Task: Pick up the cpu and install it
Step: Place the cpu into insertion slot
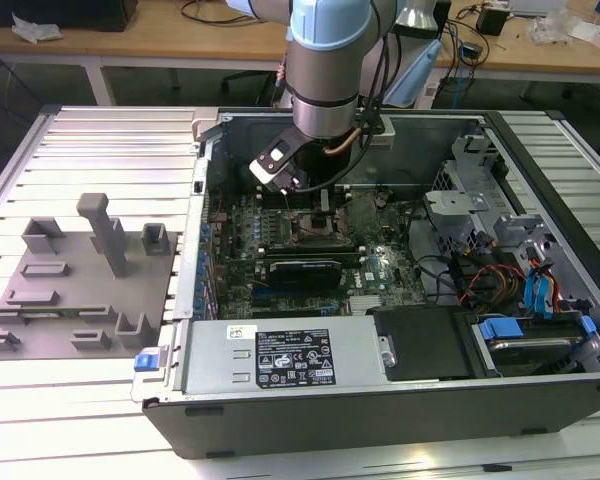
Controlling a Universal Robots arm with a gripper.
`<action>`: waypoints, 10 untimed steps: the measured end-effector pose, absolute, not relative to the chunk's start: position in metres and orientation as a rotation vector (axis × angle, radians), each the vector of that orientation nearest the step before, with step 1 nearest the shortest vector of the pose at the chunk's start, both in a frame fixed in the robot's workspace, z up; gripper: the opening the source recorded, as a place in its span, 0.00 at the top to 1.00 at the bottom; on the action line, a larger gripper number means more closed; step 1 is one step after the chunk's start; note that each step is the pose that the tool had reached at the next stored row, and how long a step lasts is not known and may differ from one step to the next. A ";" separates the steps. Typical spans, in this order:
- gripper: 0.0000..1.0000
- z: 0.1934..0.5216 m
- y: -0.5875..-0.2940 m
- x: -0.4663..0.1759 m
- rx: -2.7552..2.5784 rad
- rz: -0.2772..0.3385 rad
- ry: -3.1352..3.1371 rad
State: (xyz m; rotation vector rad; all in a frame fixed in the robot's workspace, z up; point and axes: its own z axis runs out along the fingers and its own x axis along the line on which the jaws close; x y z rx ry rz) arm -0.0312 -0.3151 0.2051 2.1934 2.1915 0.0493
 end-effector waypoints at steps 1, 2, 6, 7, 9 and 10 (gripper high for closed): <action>0.89 0.205 -0.315 -0.031 2.193 0.049 2.191; 0.89 0.205 -0.315 -0.031 2.193 0.048 2.191; 0.89 0.204 -0.315 -0.031 2.193 0.049 2.191; 0.89 0.204 -0.315 -0.031 2.193 0.049 2.192; 0.89 0.203 -0.315 -0.031 2.193 0.048 2.191; 0.89 0.203 -0.315 -0.031 2.193 0.048 2.191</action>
